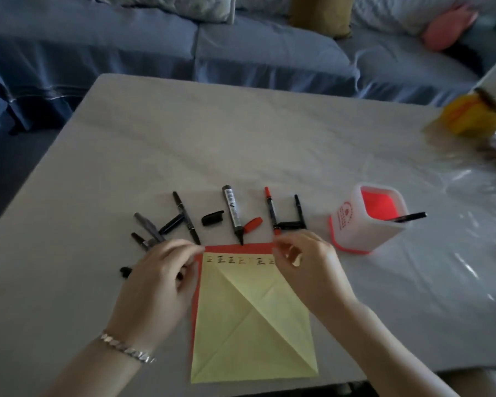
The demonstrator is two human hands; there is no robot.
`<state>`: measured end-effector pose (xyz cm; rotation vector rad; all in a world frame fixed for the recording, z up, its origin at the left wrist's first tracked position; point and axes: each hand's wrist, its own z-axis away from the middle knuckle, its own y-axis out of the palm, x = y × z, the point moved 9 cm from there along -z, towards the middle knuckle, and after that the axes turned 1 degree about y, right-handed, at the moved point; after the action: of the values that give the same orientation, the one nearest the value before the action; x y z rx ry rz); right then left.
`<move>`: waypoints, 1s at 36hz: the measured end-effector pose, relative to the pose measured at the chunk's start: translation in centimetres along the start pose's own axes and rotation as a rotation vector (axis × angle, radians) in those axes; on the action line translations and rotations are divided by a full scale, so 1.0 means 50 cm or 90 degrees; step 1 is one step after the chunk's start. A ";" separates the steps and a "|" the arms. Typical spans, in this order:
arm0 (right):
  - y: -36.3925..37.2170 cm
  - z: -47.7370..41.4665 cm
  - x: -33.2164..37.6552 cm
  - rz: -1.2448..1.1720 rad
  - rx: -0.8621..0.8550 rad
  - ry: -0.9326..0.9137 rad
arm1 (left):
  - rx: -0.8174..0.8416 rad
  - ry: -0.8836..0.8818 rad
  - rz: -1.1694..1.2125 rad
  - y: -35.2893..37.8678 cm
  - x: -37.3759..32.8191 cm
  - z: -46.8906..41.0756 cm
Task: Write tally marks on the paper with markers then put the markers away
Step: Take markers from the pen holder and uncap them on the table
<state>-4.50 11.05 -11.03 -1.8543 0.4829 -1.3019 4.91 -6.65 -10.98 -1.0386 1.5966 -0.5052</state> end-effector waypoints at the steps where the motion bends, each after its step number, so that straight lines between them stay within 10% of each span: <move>1: -0.038 0.000 -0.025 0.002 -0.040 0.026 | 0.032 0.005 0.011 0.016 -0.020 -0.012; 8: -0.276 0.022 -0.201 -0.027 -0.332 0.230 | 0.107 0.018 0.059 0.098 -0.101 -0.062; 15: -0.266 0.006 -0.345 -0.210 -0.333 0.414 | 0.154 0.032 0.058 0.124 -0.124 -0.064; 28: -0.309 0.030 -0.185 -0.127 -0.442 0.067 | 0.203 0.005 0.038 0.146 -0.099 -0.056; 36: -0.227 0.038 0.027 -0.199 -0.293 -0.184 | 0.135 0.078 0.072 0.121 -0.138 -0.059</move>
<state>-3.76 17.70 -1.59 -2.5406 0.3678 -1.1524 0.01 1.66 -10.92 -0.7664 1.6583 -0.6551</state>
